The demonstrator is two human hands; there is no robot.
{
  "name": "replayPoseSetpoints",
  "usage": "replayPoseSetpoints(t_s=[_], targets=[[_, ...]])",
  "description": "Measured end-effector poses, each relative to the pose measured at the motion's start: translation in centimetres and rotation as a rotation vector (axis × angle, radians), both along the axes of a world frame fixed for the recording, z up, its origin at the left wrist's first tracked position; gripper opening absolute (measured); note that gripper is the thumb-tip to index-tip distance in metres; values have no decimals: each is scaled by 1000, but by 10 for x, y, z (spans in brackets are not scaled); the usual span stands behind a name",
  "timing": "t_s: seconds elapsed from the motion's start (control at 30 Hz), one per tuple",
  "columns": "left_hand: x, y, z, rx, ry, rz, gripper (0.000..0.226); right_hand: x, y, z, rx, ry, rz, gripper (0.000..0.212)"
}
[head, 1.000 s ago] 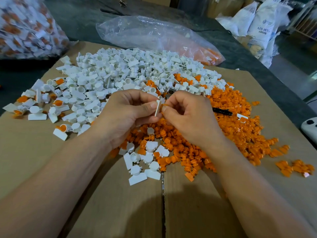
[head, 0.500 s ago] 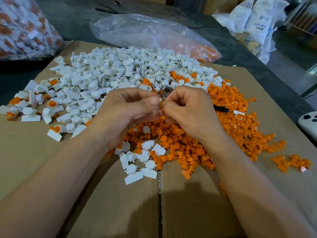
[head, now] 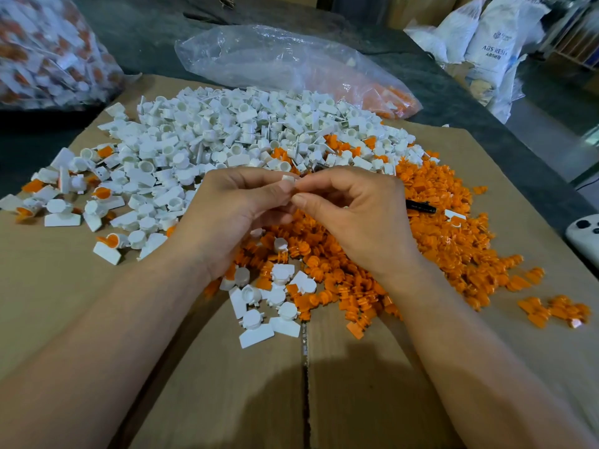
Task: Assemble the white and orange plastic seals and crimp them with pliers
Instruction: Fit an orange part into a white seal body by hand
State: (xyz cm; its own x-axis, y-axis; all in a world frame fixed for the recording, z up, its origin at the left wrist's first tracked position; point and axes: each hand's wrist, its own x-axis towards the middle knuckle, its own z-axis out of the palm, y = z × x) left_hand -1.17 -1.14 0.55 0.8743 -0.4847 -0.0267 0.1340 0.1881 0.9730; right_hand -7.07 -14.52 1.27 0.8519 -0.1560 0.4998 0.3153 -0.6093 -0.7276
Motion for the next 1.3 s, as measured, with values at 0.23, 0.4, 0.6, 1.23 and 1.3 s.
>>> replayPoseSetpoints(t_s=[0.23, 0.4, 0.6, 1.23, 1.3], targets=[[-1, 0, 1, 86, -70, 96, 12, 1, -3, 1, -37, 47, 15, 23], [-4, -1, 3, 37, -65, 86, 13, 2, -6, 3, -94, 56, 35, 26], [-3, 0, 4, 19, -43, 57, 12, 2, -8, 2, -93, 38, 49, 20], [-4, 2, 4, 17, -144, 67, 13, 1, -12, 5, 5, 62, 107, 46], [-6, 1, 4, 24, -167, 70, 11, 1, -13, 5, 0, 59, 109, 46]])
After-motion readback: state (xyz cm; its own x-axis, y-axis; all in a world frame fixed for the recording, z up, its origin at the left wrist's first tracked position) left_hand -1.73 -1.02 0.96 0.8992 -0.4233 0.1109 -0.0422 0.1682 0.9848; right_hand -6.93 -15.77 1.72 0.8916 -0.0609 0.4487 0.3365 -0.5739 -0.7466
